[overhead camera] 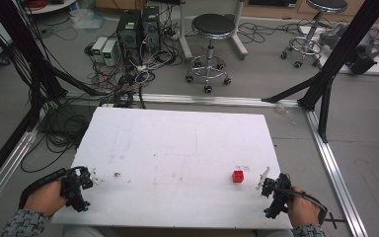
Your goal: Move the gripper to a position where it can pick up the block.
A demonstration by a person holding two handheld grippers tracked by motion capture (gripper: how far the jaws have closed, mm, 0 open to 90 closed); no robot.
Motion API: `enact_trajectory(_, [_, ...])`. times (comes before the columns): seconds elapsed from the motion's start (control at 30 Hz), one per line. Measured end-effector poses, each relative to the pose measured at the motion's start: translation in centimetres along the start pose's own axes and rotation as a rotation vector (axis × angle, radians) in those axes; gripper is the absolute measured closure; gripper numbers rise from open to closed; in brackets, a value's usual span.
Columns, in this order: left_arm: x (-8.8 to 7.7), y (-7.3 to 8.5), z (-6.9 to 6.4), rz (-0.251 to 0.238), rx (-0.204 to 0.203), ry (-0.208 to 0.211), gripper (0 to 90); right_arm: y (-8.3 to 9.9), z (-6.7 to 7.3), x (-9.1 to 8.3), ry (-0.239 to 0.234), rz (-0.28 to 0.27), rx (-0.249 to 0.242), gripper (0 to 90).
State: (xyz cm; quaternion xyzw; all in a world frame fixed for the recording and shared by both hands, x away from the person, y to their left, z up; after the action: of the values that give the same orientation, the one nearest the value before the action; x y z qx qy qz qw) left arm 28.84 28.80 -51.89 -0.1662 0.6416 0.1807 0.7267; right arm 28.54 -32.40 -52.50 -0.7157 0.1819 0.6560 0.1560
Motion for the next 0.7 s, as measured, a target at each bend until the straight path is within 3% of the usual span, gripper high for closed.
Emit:
enact_trajectory(0.5, [-0.2, -0.4, 0.0, -0.009, 0.004, -0.006, 19.2, 0.2, -0.3, 0.1, -0.008, -0.016, 0.009, 1.0])
enact_trajectory(0.7, [-0.3, -0.2, 0.0, -0.003, 0.0, -0.005, 19.2, 0.1, -1.1, 0.1, -0.01, -0.028, -0.029, 1.0])
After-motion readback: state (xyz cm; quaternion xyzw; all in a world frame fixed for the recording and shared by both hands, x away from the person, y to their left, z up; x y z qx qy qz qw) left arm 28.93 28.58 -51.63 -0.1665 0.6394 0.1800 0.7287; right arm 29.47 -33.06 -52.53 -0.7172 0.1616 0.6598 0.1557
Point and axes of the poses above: each handheld gripper's, and its own axes: x roughly forward along the jaws, y roughly out of its underside, z roughly to its left, the point moved 3 cm from there along x, roughly forward along the jaws, and after that the axes turned 3 degrees about z, right-handed, at the moved point
